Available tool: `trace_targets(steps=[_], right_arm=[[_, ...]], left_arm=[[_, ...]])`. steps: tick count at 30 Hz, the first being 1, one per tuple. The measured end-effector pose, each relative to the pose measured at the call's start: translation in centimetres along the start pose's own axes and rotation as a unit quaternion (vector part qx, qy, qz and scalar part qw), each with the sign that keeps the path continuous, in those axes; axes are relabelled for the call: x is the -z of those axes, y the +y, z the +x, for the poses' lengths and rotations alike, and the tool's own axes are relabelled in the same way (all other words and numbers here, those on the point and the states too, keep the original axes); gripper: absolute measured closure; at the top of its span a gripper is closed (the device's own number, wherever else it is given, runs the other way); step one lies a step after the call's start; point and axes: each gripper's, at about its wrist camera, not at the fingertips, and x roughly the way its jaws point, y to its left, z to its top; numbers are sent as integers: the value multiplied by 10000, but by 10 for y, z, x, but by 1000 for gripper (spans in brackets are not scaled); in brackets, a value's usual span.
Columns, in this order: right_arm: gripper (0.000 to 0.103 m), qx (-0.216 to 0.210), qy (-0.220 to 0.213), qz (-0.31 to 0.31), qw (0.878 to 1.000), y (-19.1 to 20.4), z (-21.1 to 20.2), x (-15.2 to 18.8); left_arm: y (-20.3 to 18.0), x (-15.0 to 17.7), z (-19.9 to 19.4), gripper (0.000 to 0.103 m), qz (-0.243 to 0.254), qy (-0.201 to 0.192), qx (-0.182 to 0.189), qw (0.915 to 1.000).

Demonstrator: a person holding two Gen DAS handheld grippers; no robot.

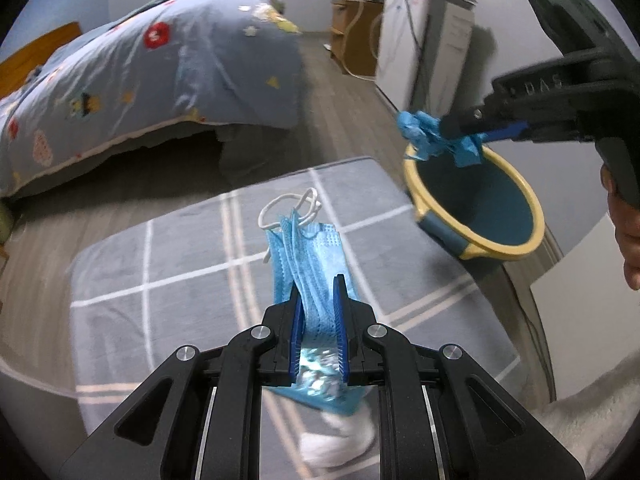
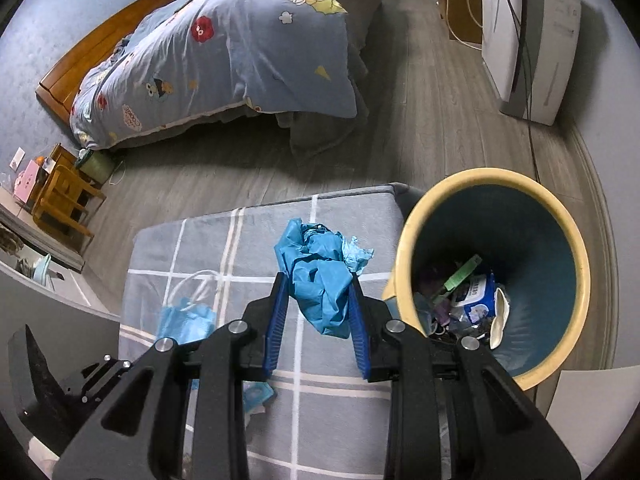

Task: Collect trash
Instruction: 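Carry the glove and face mask over the wastebasket and open both grippers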

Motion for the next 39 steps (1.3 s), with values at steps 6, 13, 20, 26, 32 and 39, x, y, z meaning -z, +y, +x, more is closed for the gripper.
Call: trace_targets(steps=[6, 13, 20, 26, 32, 39], right_arm=[[74, 87, -68, 48, 9999, -29, -9, 0], [74, 299, -78, 156, 9994, -79, -19, -4], [74, 729, -35, 665, 9951, -147, -22, -7], [74, 853, 144, 1206, 9889, -190, -12, 0], [74, 912, 261, 1378, 9859, -204, -5, 6], [74, 820, 500, 1606, 9823, -214, 13, 11]], left_arm=[[-33, -6, 16, 88, 269, 86, 113, 9995], [-66, -13, 32, 88, 430, 217, 396, 9981], [-101, -36, 42, 88, 554, 181, 744, 9955], [-132, -57, 59, 88, 698, 265, 1092, 9912], [-156, -68, 80, 88, 1070, 407, 1252, 9855], [-174, -76, 109, 88, 1385, 581, 1265, 9805]])
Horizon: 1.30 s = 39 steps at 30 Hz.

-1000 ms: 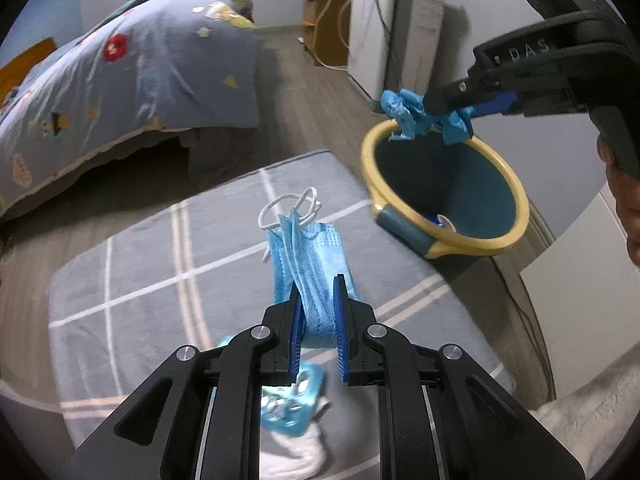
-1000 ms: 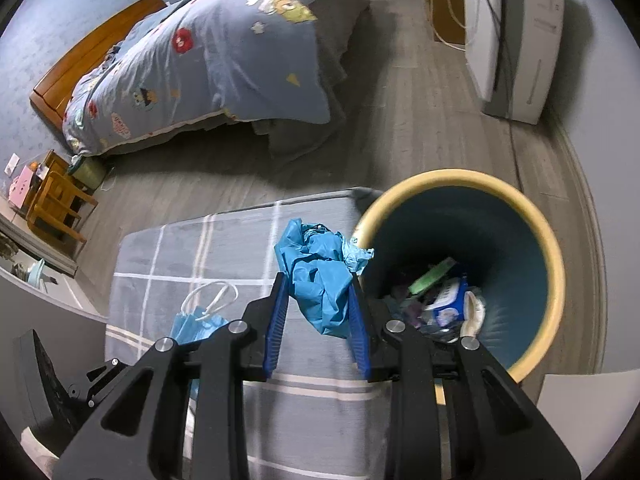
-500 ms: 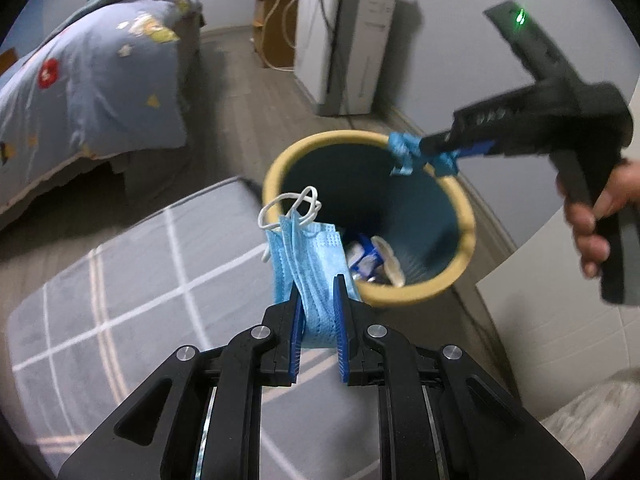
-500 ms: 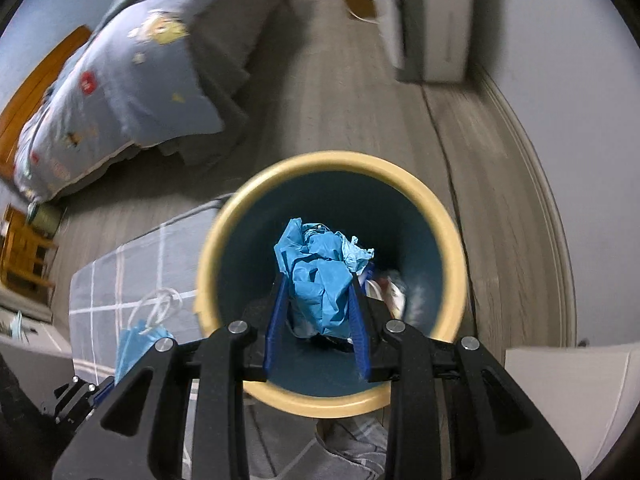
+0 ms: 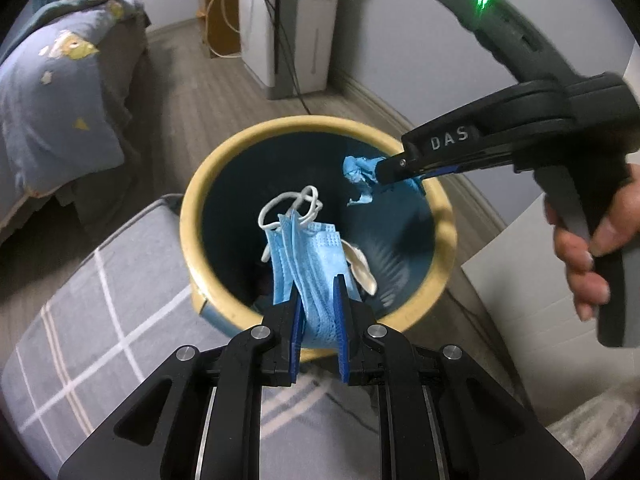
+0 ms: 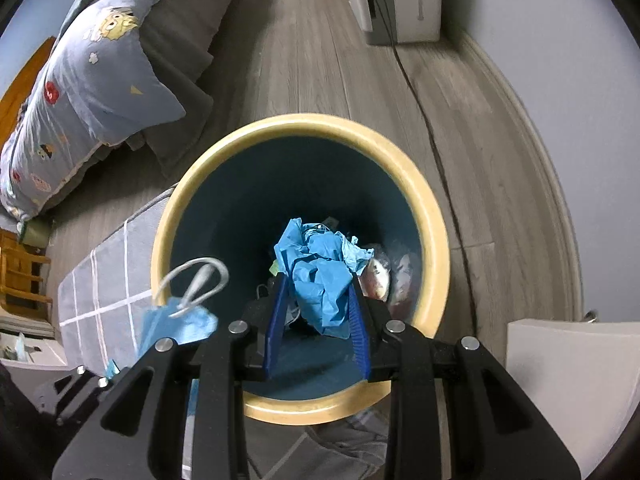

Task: Collect trash
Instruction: 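Carry the glove and face mask over the wastebasket and open both grippers, then return both tools to the cushion and grasp the blister pack with the right gripper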

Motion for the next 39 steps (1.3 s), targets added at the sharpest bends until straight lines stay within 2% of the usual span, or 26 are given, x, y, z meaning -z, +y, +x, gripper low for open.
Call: trace_targets(steps=[2, 4, 5, 6, 7, 8, 10, 12, 14, 15, 16, 21, 29, 39], right_arm=[[74, 2, -3, -5, 10000, 2, 2, 0], [70, -31, -76, -43, 10000, 4, 2, -2], [60, -69, -107, -45, 9999, 4, 1, -3], [53, -88, -158, -37, 9998, 5, -1, -4], [38, -68, -222, -36, 9997, 6, -3, -5], [33, -56, -264, -36, 9996, 7, -4, -6], [32, -21, -319, -18, 9995, 8, -7, -8], [26, -34, -306, 19, 9995, 9, -8, -9], [15, -12, -288, 21, 9996, 11, -7, -9], [12, 7, -299, 6, 9996, 13, -9, -9], [6, 31, -318, -15, 9995, 16, -11, -10], [6, 19, -459, -203, 9987, 37, -23, -6], [6, 11, -551, -939, 9941, 100, -35, 10], [6, -9, -584, -1830, 9814, 177, -41, 45]], left_arm=[[1, -7, 5, 88, 51, -31, -88, 9999], [6, -14, 5, 81, -17, -151, -135, 9998], [8, -17, 4, 73, -65, -187, -178, 9996], [11, -19, 3, 60, -122, -220, -187, 9995], [15, -20, 0, 52, -192, -276, -207, 9992], [17, -19, -2, 45, -230, -332, -236, 9989], [22, -15, -9, 41, -325, -402, -265, 9983], [27, -10, -15, 22, -434, -424, -309, 9977], [33, -1, -27, 13, -560, -512, -388, 9964], [36, 3, -32, 11, -596, -533, -425, 9959], [40, 10, -41, 10, -622, -538, -512, 9953], [61, 41, -76, 8, -728, -587, -935, 9912], [108, 103, -135, 7, -1592, -571, -1409, 9755], [123, 162, -207, 7, -1637, -463, -2034, 9642]])
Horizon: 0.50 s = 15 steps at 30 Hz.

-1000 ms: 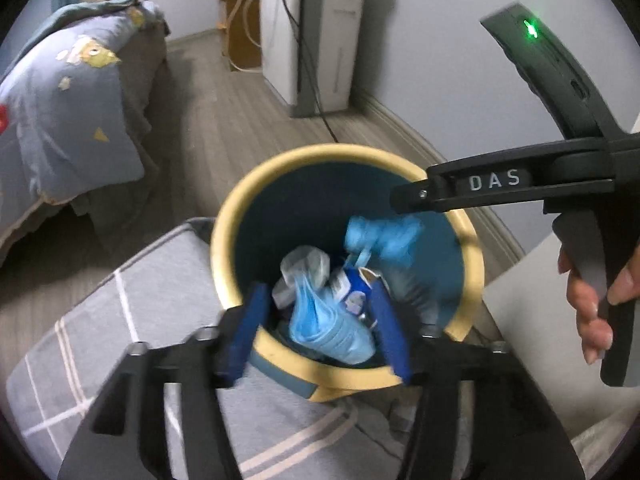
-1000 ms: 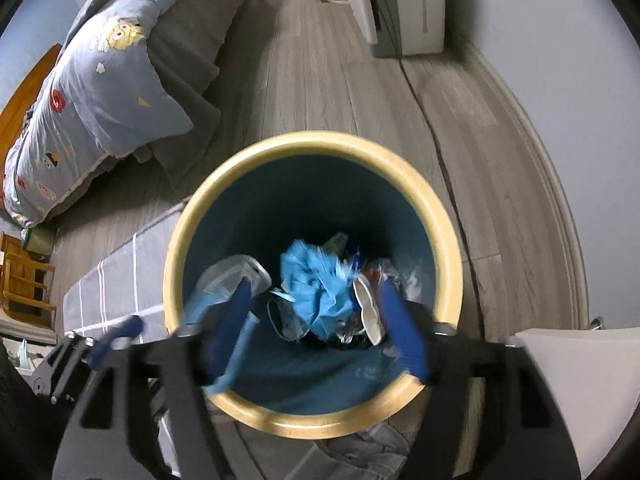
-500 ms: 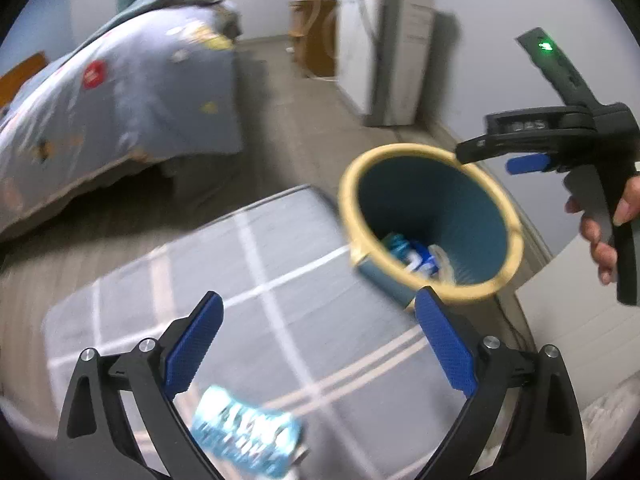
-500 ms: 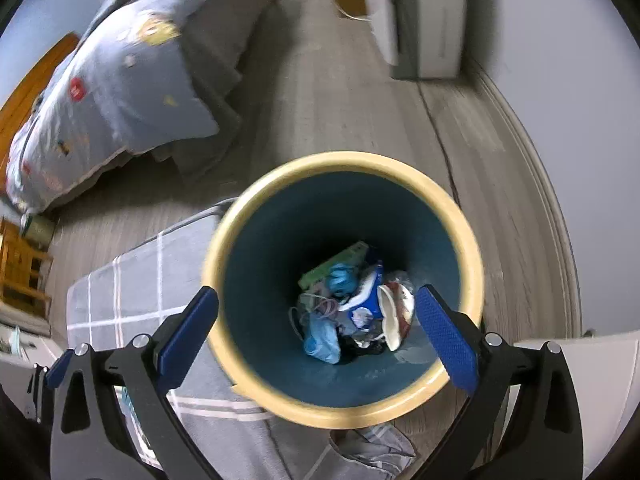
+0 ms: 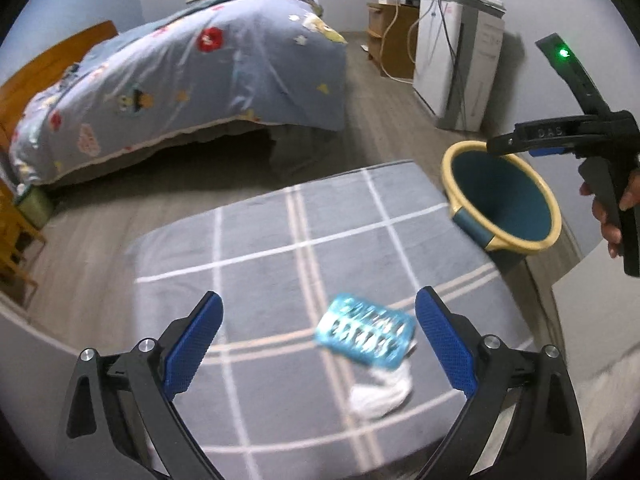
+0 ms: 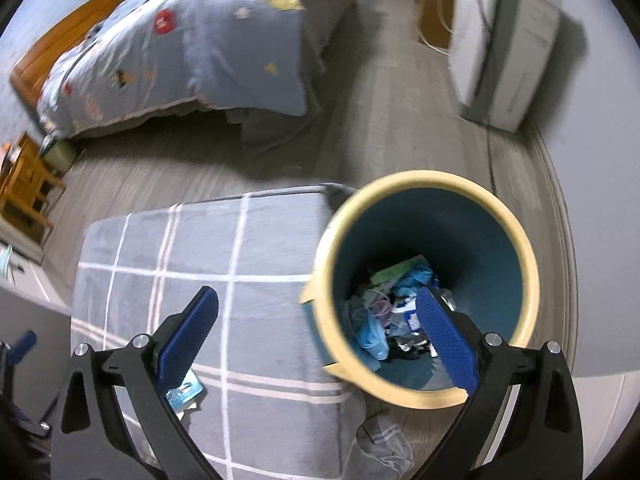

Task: Collect trash
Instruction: 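Return both tools to the cushion and grasp the blister pack with the right gripper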

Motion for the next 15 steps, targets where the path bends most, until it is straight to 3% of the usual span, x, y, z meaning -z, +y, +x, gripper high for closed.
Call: trace_targets(steps=[7, 15], right_arm=[[6, -104, 95, -513, 9986, 56, 3, 21], [6, -266, 267, -635, 9973, 99, 9, 49]], left_arm=[[37, 26, -23, 6, -425, -105, -75, 9990], [66, 38, -25, 6, -674, -225, -91, 9974]])
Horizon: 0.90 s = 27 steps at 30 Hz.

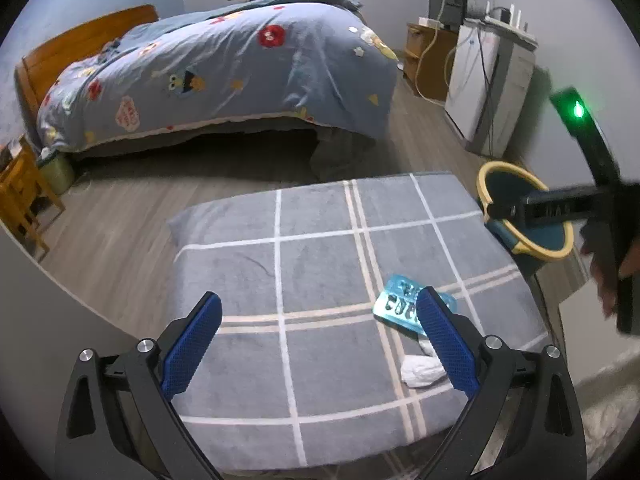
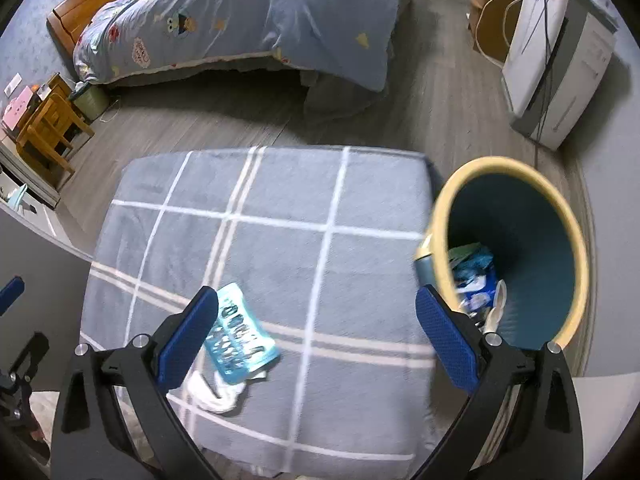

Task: Collect trash
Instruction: 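Return both tools to the cushion and grasp the blister pack with the right gripper, then lift the blister pack with the right gripper toward the wastebasket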

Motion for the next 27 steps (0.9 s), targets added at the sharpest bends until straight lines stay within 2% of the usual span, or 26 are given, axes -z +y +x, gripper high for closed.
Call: trace_targets(steps=[7, 13, 20, 24, 27], right_arm=[[6, -8, 196, -183, 9996, 29, 24, 11], [6, -6, 418, -600, 9973, 53, 51, 19], [6, -161, 906, -1393, 9860, 92, 89, 40], [6, -285, 1164, -1557, 9805, 101, 105, 49], [6, -158, 1311, -1789, 9750, 107, 117, 56]], left_arm=[[20, 3, 5, 6, -148, -10, -125, 9998], [39, 12, 16, 6, -308, 269, -202, 9990], [52, 11, 15, 6, -489, 253, -165, 9983], [52, 10, 18, 6, -531, 288, -127, 9981], [51, 10, 19, 6, -523, 303, -126, 9981]])
